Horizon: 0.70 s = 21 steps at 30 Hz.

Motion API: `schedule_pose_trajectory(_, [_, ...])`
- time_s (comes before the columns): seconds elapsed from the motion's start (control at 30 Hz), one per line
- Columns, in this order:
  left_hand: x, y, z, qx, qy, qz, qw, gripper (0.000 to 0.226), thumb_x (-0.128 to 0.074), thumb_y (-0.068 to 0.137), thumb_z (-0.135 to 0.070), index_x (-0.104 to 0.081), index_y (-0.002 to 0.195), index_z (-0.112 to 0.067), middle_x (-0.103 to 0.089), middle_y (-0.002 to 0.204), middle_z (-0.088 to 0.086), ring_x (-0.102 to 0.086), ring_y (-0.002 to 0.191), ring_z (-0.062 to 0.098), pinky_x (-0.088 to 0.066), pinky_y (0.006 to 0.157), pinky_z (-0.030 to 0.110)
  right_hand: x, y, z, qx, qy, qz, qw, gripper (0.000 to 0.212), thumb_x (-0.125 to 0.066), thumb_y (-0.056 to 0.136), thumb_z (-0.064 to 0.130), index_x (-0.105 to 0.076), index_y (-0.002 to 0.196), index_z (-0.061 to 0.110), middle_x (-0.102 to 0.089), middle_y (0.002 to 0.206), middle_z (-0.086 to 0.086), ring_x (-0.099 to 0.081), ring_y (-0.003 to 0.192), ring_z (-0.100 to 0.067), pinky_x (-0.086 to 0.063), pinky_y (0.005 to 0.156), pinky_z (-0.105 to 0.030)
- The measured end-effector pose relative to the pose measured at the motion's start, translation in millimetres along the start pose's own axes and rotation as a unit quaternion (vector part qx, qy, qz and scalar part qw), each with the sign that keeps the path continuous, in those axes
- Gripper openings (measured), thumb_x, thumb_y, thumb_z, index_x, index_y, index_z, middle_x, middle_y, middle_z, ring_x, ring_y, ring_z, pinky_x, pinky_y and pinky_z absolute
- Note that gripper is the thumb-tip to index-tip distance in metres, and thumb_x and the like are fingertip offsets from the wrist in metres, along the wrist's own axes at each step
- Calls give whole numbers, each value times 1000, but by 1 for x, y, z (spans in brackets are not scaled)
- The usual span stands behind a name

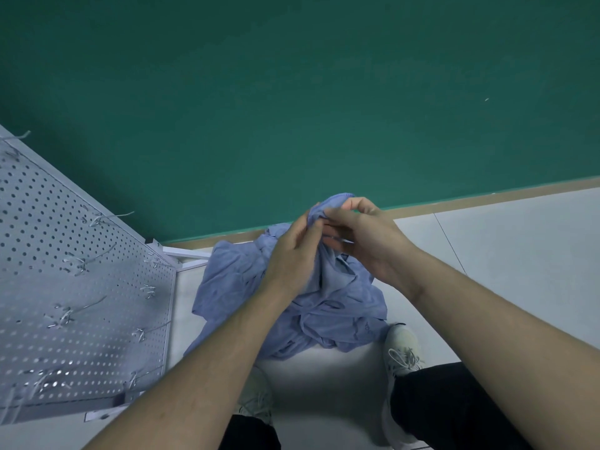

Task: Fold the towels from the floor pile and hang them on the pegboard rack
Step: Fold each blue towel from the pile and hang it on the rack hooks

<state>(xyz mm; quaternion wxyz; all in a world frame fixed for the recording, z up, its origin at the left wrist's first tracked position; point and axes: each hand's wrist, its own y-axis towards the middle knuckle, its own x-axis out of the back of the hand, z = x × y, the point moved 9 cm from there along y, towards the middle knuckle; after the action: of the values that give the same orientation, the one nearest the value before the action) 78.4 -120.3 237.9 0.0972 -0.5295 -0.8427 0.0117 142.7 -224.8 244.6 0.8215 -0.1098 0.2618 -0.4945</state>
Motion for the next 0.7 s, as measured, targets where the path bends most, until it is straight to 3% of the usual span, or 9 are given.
schedule_pose_trajectory(0.07, [0, 3, 0, -2, 3, 7, 1000, 19, -60, 97, -12, -66, 107, -27, -74, 91, -16, -68, 89, 0, -51, 79, 16, -4, -1, 0, -8, -20, 24, 999, 10, -62, 98, 12, -54, 97, 18, -73, 87, -7, -69, 77, -16, -57, 67, -25])
schedule_pose_trajectory(0.17, [10, 9, 9, 15, 6, -19, 1000, 14, -58, 98, -32, -70, 104, -30, -76, 98, -8, -71, 99, 13, -55, 90, 33, -15, -4, -5, -23, -101, 83, 991, 12, -58, 100, 12, -61, 110, 16, -69, 91, -7, -66, 80, -17, -53, 77, -32])
schedule_pose_trajectory(0.23, [13, 9, 11, 15, 33, -3, 999, 19, -53, 100, -36, -72, 101, -34, -76, 97, -13, -69, 99, 8, -52, 93, 35, -15, -3, -3, 2, -171, 89, 981, 14, -62, 97, 13, -62, 111, 15, -68, 88, -9, -62, 81, -20, -49, 75, -37])
schedule_pose_trajectory(0.33, [14, 6, 5, -15, 80, 10, 997, 28, -47, 106, -26, -68, 96, -40, -71, 88, -25, -63, 89, -4, -49, 90, 25, -3, 3, 11, 97, -318, 46, 942, 13, -72, 90, 16, -61, 95, 21, -65, 74, -4, -52, 67, -17, -42, 67, -32])
schedule_pose_trajectory(0.43, [22, 7, 0, -35, 76, -6, 997, 24, -45, 105, -33, -67, 93, -34, -69, 87, -17, -61, 87, 3, -48, 89, 32, 9, 11, 18, 136, -446, 23, 884, 21, -78, 84, 27, -58, 78, 24, -49, 62, 6, -39, 52, -6, -33, 54, -21])
schedule_pose_trajectory(0.47, [25, 8, -3, -40, 71, -11, 997, 24, -45, 104, -33, -65, 92, -31, -67, 86, -12, -59, 85, 5, -49, 88, 34, 14, 15, 18, 129, -468, 25, 874, 22, -79, 84, 32, -61, 76, 21, -49, 66, 4, -41, 56, -7, -34, 55, -22])
schedule_pose_trajectory(0.53, [31, 10, -8, -47, 52, -20, 997, 25, -44, 105, -31, -63, 90, -24, -64, 86, -7, -57, 83, 7, -49, 85, 33, 25, 24, 15, 117, -559, 33, 820, 27, -76, 84, 44, -71, 82, 17, -55, 90, -1, -50, 84, -14, -42, 76, -26])
schedule_pose_trajectory(0.6, [40, 10, -13, -49, 48, -38, 997, 25, -45, 107, -26, -62, 90, -21, -62, 86, -6, -55, 81, 4, -47, 82, 25, 31, 29, 9, 116, -629, 59, 766, 27, -74, 84, 50, -73, 88, 23, -52, 110, 2, -47, 108, -21, -35, 96, -28])
schedule_pose_trajectory(0.7, [53, 10, -17, -59, 98, -64, 991, 26, -42, 107, -24, -60, 91, -12, -56, 82, -7, -48, 71, -4, -40, 70, 9, 28, 20, 20, 157, -609, 87, 773, 21, -72, 89, 43, -72, 94, 23, -56, 118, 5, -52, 109, -13, -32, 90, -8])
